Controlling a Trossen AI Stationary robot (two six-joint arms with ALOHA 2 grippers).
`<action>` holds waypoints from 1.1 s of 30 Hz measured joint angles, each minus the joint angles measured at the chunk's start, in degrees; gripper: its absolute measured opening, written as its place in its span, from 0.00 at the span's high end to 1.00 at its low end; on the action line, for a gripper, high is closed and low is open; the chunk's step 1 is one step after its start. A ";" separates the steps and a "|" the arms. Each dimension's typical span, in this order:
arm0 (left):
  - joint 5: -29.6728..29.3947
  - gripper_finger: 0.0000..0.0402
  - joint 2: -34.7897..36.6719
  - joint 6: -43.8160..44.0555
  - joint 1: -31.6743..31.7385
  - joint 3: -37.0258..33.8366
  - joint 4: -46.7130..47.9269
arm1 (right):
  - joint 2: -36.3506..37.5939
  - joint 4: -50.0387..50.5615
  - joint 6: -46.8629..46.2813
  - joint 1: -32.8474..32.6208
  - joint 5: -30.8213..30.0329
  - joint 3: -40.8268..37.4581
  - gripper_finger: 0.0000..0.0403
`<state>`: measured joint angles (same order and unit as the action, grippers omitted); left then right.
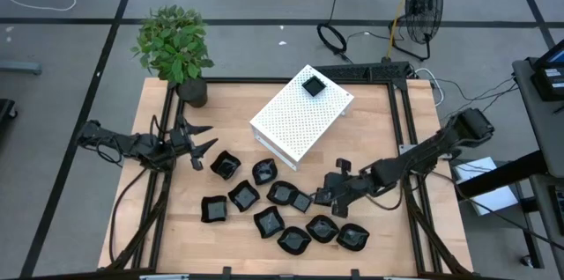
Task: Pick & Place Mini shaped plates
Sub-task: Stack the black square plate on top of the black square plate on the shelf
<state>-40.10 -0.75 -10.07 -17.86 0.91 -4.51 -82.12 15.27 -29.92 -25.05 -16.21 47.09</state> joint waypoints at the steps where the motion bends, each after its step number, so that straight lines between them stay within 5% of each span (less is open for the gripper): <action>1: 0.00 0.47 0.02 0.00 0.00 0.00 0.00 | 1.19 0.16 0.87 0.27 0.01 0.00 1.00; 16: 0.00 0.47 0.02 0.00 0.00 -0.02 0.00 | 14.62 -1.19 10.70 9.85 -0.13 0.04 1.00; 25: 0.02 0.47 0.01 0.00 0.00 -0.01 0.01 | 15.23 -20.69 19.04 20.20 6.34 0.59 1.00; 33: 0.02 0.47 0.01 0.00 0.00 0.00 0.00 | 10.94 -1.52 21.16 37.52 11.96 21.71 1.00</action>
<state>-40.07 -0.74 -10.07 -17.87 0.90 -4.51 -71.19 13.75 -8.75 12.46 -4.25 68.80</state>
